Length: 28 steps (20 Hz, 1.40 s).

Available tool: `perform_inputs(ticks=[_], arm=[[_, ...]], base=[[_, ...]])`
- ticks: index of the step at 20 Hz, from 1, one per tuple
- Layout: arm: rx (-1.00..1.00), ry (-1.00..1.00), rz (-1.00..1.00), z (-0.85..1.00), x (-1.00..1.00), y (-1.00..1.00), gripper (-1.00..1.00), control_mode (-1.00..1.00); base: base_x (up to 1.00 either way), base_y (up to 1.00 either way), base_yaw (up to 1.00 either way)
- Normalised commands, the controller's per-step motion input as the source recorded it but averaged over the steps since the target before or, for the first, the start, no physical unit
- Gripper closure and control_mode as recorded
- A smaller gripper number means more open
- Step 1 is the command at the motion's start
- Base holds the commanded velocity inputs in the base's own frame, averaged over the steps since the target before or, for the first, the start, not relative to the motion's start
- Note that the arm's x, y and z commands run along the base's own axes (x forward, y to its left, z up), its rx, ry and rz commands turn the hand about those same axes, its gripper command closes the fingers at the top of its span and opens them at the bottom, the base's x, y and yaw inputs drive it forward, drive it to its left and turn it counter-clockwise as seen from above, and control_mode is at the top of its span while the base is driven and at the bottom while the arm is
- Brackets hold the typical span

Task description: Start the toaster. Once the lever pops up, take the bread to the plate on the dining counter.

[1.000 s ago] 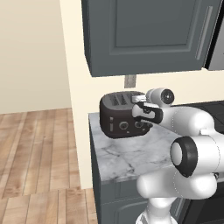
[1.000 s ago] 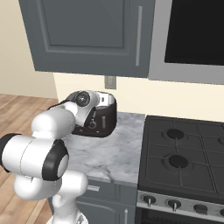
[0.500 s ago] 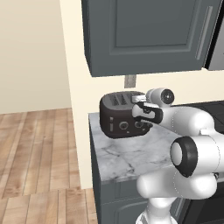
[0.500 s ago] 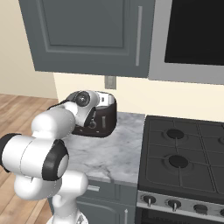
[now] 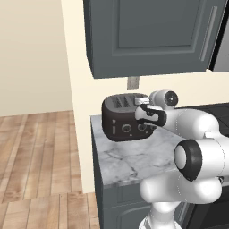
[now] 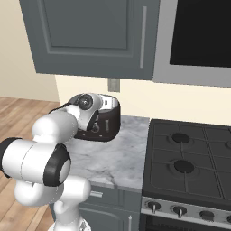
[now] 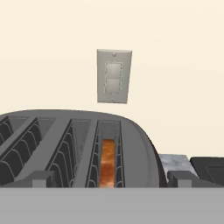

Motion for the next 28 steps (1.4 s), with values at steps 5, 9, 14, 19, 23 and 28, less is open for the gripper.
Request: perform_inputs(ticks=[5, 9, 14, 19, 23, 28], arm=[[0.0, 0.0, 0.0, 0.0, 0.0, 0.0, -1.0, -1.0], [0.0, 0.0, 0.0, 0.0, 0.0, 0.0, -1.0, -1.0], [0.0, 0.0, 0.0, 0.0, 0.0, 0.0, -1.0, -1.0], [0.0, 0.0, 0.0, 0.0, 0.0, 0.0, -1.0, -1.0], [0.0, 0.0, 0.0, 0.0, 0.0, 0.0, -1.0, -1.0], [0.0, 0.0, 0.0, 0.0, 0.0, 0.0, -1.0, -1.0]], base=[[0.0, 0.0, 0.0], [0.0, 0.0, 0.0], [0.0, 0.0, 0.0], [0.0, 0.0, 0.0], [0.0, 0.0, 0.0], [0.0, 0.0, 0.0]])
